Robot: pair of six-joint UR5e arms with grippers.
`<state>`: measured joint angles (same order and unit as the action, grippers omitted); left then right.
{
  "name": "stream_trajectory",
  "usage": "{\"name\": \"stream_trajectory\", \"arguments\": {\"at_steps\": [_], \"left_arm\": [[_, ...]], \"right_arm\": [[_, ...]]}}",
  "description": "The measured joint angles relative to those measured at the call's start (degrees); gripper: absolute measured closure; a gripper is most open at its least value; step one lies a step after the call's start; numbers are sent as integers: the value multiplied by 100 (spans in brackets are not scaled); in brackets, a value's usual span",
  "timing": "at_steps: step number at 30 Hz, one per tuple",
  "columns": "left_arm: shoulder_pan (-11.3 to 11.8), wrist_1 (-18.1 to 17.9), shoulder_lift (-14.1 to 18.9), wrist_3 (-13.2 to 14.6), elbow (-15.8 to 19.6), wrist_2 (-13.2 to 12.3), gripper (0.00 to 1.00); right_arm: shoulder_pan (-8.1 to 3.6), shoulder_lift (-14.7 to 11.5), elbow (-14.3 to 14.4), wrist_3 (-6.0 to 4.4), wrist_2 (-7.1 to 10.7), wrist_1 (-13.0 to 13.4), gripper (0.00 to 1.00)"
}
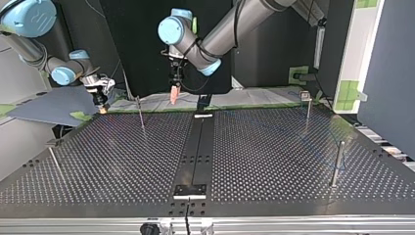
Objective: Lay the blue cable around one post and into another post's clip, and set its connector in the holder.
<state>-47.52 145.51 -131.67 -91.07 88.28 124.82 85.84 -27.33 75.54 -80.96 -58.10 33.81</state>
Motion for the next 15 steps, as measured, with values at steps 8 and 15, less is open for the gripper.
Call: {"name": "stream_trajectory", "arguments": {"at_steps": [8, 15], "left_arm": [[4, 6, 442, -40, 442, 2, 0], [16, 6, 820, -69, 820, 17, 0]], "right_arm": [[10, 10, -5, -52, 9, 48, 100], [11, 11, -8, -62, 17, 56, 100]]}}
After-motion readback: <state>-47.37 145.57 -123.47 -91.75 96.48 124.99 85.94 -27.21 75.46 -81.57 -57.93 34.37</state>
